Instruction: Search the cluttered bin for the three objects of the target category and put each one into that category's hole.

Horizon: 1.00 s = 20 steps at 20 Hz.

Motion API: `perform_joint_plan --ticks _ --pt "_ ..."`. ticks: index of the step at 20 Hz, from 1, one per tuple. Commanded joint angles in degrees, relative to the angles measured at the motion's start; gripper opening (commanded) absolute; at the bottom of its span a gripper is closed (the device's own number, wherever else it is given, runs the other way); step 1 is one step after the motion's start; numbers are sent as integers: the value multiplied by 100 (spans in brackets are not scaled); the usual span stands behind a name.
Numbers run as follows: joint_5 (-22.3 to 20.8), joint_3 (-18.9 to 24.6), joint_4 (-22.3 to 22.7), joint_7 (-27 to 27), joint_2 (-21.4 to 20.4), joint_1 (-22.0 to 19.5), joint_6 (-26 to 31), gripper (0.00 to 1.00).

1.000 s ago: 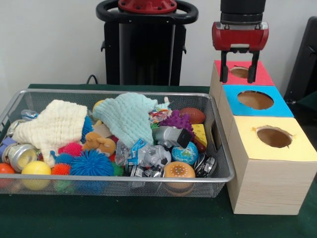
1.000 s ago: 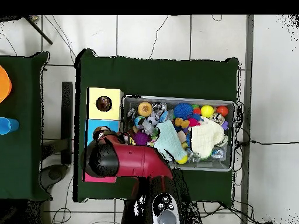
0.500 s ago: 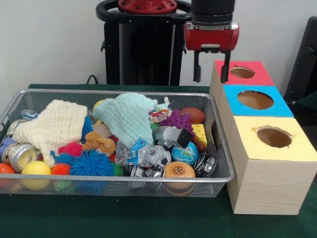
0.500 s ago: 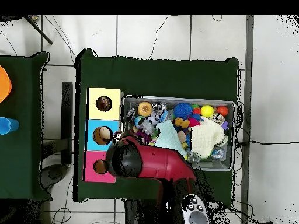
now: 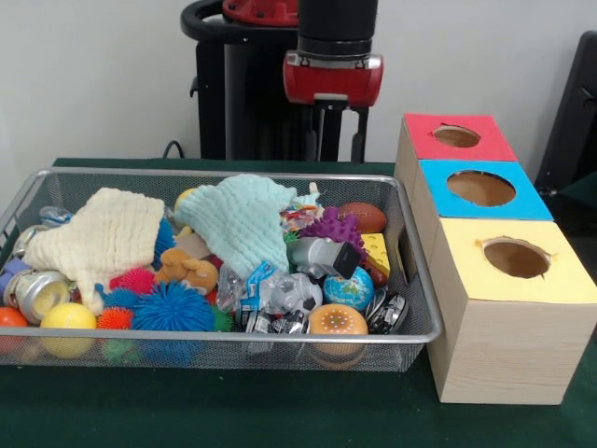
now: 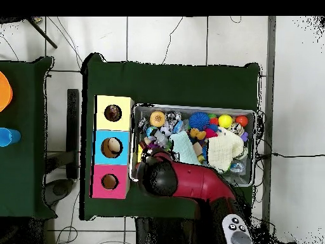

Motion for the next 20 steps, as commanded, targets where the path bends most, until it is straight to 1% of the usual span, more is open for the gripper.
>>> perform_joint_plan --ticks 1,6,10,13,17,20 --pt "-662 315 511 277 310 -69 -618 100" --pt "-980 -83 402 437 576 265 -791 100" --pt "-1223 -258 485 583 782 401 -1272 100" --pt "-1296 -372 486 704 888 494 -1442 100" --pt "-1326 -443 459 767 1053 515 -1603 100" --pt "-1331 -432 486 767 1144 439 -1709 100"
